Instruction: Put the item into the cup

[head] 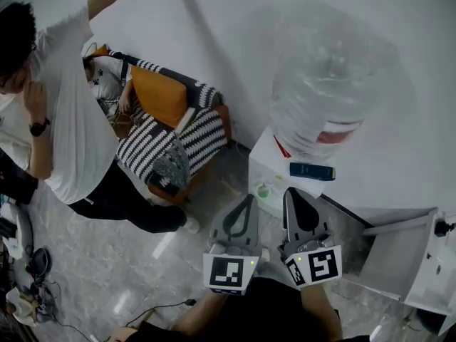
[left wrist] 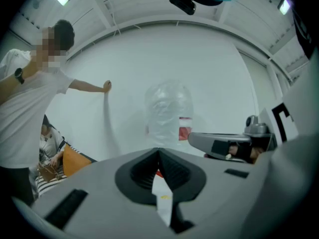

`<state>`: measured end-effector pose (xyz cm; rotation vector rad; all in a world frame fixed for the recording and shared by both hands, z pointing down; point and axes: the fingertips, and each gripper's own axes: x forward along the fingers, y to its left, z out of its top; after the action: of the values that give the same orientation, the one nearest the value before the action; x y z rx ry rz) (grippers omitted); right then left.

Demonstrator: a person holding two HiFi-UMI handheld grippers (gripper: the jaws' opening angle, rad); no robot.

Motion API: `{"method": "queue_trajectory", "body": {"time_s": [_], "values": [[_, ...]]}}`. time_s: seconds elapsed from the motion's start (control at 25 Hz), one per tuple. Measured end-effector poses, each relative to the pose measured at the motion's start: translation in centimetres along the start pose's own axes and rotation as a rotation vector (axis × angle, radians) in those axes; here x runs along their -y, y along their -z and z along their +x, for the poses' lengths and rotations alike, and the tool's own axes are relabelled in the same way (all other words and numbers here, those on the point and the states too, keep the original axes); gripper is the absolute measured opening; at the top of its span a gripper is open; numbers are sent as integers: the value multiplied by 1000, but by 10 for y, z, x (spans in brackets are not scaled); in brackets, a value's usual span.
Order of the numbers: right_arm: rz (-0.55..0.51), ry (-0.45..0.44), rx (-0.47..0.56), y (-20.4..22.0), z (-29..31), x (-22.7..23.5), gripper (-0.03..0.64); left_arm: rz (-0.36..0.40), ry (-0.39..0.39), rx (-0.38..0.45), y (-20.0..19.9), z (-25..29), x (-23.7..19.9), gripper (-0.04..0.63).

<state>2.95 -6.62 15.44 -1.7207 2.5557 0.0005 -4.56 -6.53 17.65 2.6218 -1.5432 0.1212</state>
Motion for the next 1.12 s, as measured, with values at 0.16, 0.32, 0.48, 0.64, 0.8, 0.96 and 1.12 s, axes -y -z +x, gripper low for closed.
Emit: {"method": "queue_trajectory", "body": {"time_s": [0.16,0.32,0.48,0.64,0.8,0.96,1.12], "values": [[2,0,-4,-5,3,-4,8,68,15,21,-10,4,3,12],[-7,-3,17,-12,11,-5,8,52,-4,30,-19,8,3,12],[-7,1,11,-10,10,-2,8,72,-13,30,-16,8,-2,12],[-6,2,1,-5,8,0,8,71,-18,31,-15,9,-4,12],[-18,9,-2,-5,7,4,8,72,-7,35,-18,12,1,12],[-29,4,-11,-3,7,7,8,77,-3,40,-19,17,3,12],[-28,-5,-11,-3,8,7,8,60,-11,42,-20,18,4,12]]}}
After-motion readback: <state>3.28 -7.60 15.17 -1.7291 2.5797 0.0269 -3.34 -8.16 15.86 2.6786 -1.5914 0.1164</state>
